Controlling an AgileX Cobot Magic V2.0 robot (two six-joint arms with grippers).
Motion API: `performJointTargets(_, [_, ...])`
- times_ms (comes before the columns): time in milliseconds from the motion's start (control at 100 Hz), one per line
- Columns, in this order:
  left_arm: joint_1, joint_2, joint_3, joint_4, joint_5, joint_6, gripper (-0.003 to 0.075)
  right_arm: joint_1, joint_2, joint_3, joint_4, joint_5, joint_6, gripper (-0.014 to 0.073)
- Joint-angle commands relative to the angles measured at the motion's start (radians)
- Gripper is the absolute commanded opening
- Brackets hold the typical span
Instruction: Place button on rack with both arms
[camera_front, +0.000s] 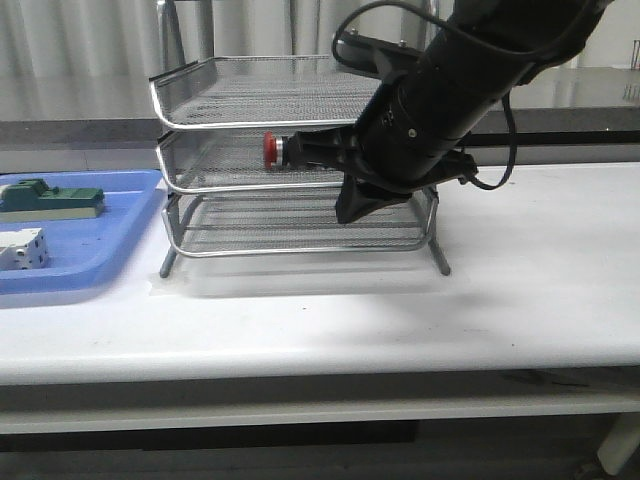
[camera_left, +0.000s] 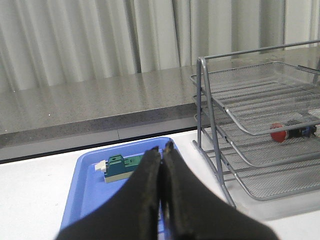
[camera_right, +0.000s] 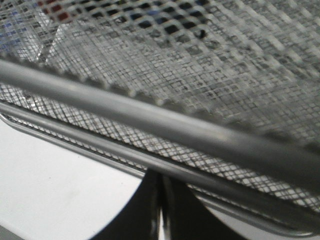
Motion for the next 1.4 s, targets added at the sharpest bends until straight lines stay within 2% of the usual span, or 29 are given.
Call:
performJointTargets(0, [0.001,0.011,-0.028,-0.014,-0.084,-0.012,-0.0021,-0.006,-0.054,-0.037,-0.006,-0.032,-0.010,-0.0067])
performJointTargets(190, [0.001,0.011,-0.028,-0.014,-0.084,-0.012,-0.0021,-0.005,-0.087,-0.033,-0.006,0.066,-0.010,-0.0063])
performJointTargets(590, [0.001,0.011,-0.028,-0.014,-0.084,-0.012,-0.0021,-0.040,-0.326,0.142,-0.037,0.048,-0.010,-0.0057])
performJointTargets(970, [0.001,0.011,-0.028,-0.014,-0.084,-0.012,-0.0021,-0.197,-0.646,0.354,-0.104,0.056,-0.010,-0.0057])
performJointTargets(1390, [0.001,0.011,-0.028,-0.014,-0.084,-0.012,-0.0021,-0.336,-0.998,0.472,-0.168,0.160,-0.009,-0.0057])
